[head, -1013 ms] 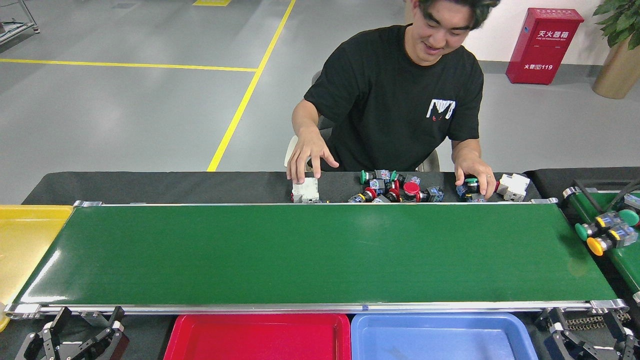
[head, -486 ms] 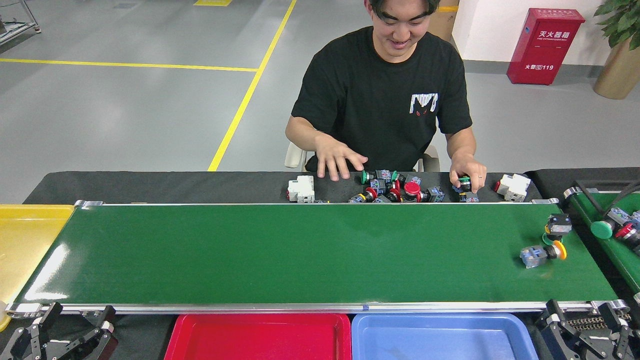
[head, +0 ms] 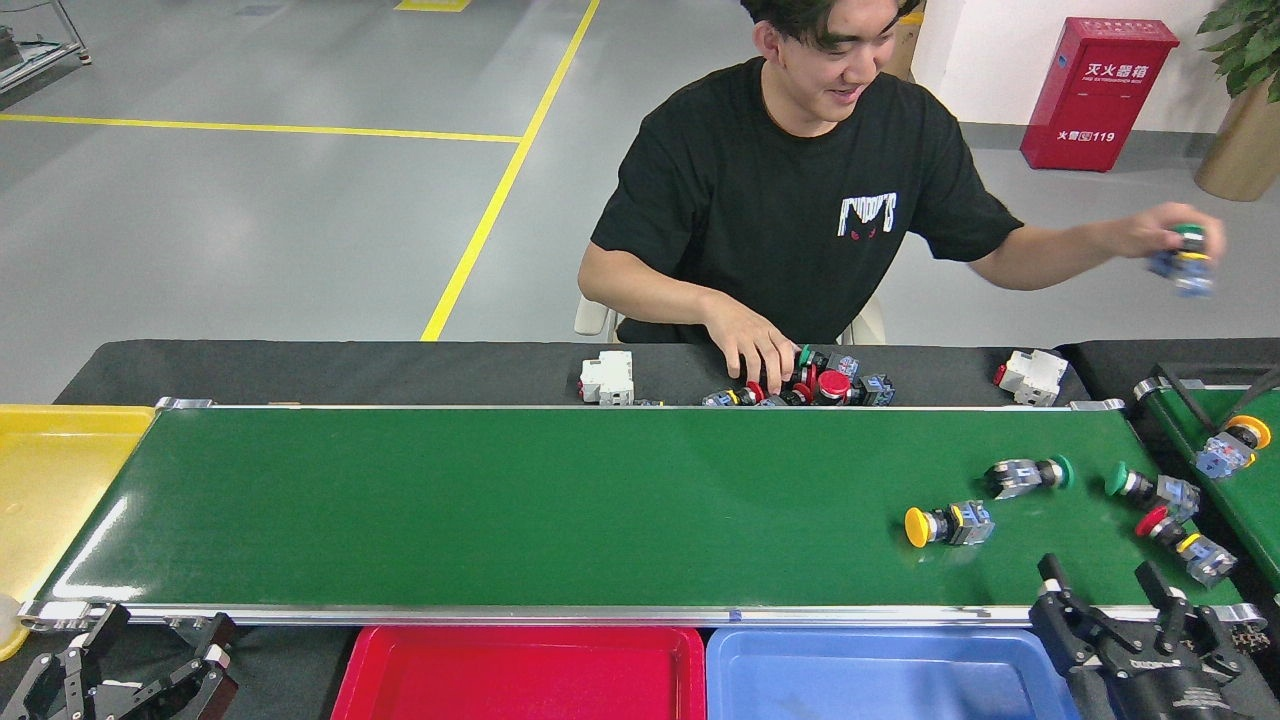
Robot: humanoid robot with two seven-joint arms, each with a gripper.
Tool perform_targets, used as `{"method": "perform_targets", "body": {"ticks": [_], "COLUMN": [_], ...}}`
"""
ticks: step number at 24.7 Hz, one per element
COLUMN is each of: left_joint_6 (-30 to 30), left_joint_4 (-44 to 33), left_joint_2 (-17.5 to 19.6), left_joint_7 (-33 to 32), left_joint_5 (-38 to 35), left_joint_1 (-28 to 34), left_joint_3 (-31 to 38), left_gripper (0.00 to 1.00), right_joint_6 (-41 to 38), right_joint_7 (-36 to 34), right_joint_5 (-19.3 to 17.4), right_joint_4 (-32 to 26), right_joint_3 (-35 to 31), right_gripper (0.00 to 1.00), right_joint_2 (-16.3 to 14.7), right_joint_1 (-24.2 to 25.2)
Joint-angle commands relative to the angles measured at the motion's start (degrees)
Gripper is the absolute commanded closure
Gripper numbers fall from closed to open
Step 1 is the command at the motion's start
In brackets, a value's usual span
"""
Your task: Pick switch part from conveyor to tray
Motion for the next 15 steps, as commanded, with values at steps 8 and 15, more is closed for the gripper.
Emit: {"method": "perform_targets", "body": {"ticks": [8, 15], "left_joint_6": [0.1, 0.0], "left_joint_4": [1.1, 2.0], "left_joint_2": [0.7, 1.4], "left_joint_7": [0.4, 0.4], "left_joint_5": [0.1, 0.1], "left_joint_1": [-1.5, -2.5], "left_joint_3": [0.7, 0.7], "left_gripper": [0.00, 0.00], "right_joint_6": [1.8, 6.0], "right_joint_7": [3.6, 3.6], "right_joint_5": [0.6, 3.2], "right_joint_4": [0.4, 4.7], "right_joint_3": [10.3, 17.3], "right_gripper": [0.02, 0.02], "right_joint_2": [1.3, 2.4], "right_joint_1": [-4.9, -9.1]}}
